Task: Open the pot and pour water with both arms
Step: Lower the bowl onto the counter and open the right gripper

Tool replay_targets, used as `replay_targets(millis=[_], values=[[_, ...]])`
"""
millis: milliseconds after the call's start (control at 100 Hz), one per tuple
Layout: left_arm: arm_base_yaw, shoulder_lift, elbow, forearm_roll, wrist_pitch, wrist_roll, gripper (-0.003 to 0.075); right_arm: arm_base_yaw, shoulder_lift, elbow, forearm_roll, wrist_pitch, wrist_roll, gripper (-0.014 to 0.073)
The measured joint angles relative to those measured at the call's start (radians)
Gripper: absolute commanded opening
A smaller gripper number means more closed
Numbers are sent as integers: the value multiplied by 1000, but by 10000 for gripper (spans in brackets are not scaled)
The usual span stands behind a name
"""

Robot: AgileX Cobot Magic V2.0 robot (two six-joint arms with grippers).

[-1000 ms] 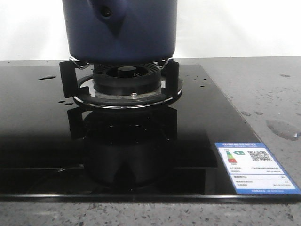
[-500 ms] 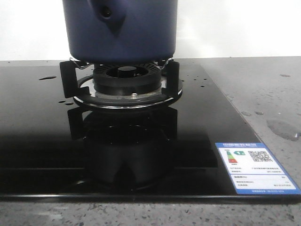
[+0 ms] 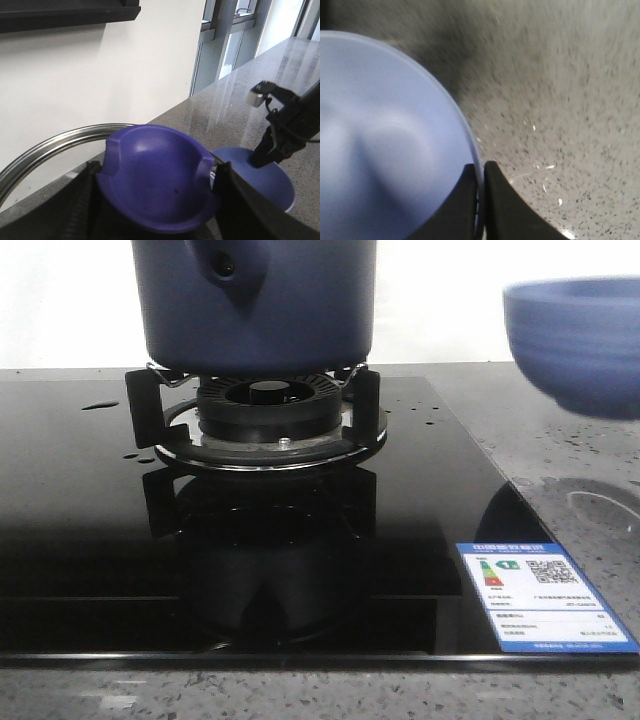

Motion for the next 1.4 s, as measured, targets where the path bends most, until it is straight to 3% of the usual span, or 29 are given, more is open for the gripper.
replay_targets(millis=[590, 680, 810, 880, 1120, 1400], values=[[0, 0, 0, 0, -2, 0, 337, -4, 77, 28, -11, -81, 0, -40], [0, 0, 0, 0, -2, 0, 337, -4, 78, 28, -11, -83, 0, 55], [0, 0, 0, 0, -2, 0, 337, -4, 78, 28, -11, -83, 0, 377], [0, 0, 0, 0, -2, 0, 337, -4, 78, 28, -13, -78, 0, 468], [-2, 11, -1, 0, 37, 0, 337, -4, 18, -34, -9, -42, -1, 465], [-81, 97, -1, 7, 43, 46, 337, -4, -146, -78, 31, -31, -12, 465]])
